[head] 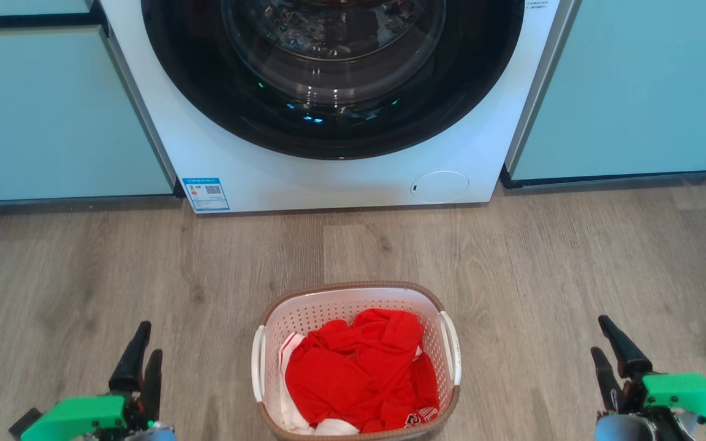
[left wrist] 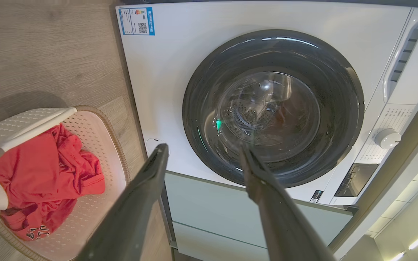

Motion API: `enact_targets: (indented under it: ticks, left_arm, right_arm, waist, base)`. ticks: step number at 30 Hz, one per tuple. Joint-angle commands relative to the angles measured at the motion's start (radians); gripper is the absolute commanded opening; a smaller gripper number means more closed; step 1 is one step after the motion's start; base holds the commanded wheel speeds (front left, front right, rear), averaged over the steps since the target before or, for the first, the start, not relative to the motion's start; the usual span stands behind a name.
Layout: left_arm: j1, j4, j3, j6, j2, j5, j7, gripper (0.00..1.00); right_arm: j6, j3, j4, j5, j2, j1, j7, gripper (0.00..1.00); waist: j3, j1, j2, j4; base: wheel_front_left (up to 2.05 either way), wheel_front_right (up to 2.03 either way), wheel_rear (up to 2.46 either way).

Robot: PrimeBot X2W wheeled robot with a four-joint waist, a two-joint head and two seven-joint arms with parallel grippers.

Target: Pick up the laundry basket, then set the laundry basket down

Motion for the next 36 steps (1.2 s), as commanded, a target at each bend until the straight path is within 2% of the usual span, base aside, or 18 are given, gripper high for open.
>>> enact_targets:
  ticks: [1,17,36]
  left_arm:
    - [-0.048,-0.037,0.003,-0.001,0.01,0.011,-0.009,1.0]
    - [-0.063,-0.059,0.016,-0.002,0.012,0.084,-0.056,1.0]
    - [-0.084,-0.154,0.036,-0.003,0.013,0.271,-0.108,1.0]
  right_arm:
    - [0.001,0.002,-0.038,-0.016,-0.003,-0.038,-0.011,1.0]
    - [0.002,-0.017,-0.092,-0.163,-0.005,-0.062,-0.058,1.0]
    - [0.003,0.065,-0.217,-0.516,-0.007,-0.122,-0.11,1.0]
  waist:
    - [0.0,0.0,0.0,0.0]
    - [-0.007,0.0,0.0,0.001]
    - [-0.006,0.0,0.0,0.009]
  base:
    - [0.0,0.0,0.0]
    - [0.0,0.0,0.0]
    - [0.0,0.0,0.0]
